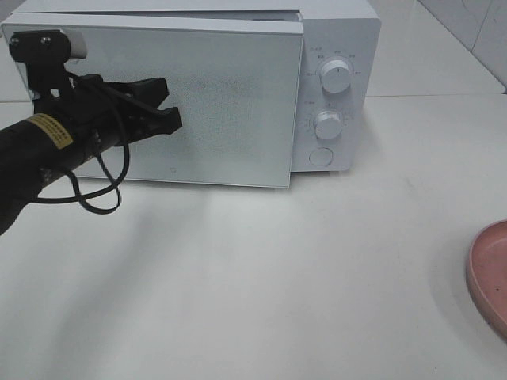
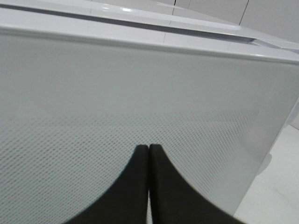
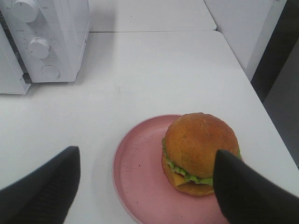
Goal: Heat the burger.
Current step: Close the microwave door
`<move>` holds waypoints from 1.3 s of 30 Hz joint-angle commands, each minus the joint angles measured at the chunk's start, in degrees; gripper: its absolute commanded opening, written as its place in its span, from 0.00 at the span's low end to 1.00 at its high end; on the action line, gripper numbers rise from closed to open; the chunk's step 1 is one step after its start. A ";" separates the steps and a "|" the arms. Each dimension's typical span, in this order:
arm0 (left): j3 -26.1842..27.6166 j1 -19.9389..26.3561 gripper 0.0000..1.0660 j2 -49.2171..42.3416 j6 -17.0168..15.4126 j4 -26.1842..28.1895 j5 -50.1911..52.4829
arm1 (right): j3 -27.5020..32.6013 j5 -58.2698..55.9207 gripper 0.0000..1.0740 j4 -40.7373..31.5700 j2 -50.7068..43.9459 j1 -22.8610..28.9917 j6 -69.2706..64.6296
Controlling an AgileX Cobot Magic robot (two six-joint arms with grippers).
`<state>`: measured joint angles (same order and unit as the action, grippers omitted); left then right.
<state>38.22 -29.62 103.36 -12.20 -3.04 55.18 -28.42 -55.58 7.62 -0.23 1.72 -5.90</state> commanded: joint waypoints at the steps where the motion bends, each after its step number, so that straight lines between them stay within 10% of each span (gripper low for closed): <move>1: 4.47 -1.66 0.00 1.78 0.52 1.15 -2.81 | 0.06 0.46 0.69 -0.23 -1.43 -0.40 0.80; 27: 23.20 -3.15 0.00 12.32 1.03 9.68 -8.71 | 0.06 0.46 0.68 -0.23 -1.43 -0.40 0.80; 39: 18.33 -6.65 0.00 6.59 0.11 -3.44 -17.70 | 0.06 0.46 0.68 -0.23 -1.43 -0.40 0.80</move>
<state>56.55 -35.64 110.92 -11.75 -6.47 37.76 -28.42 -55.58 7.56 -0.29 1.72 -5.90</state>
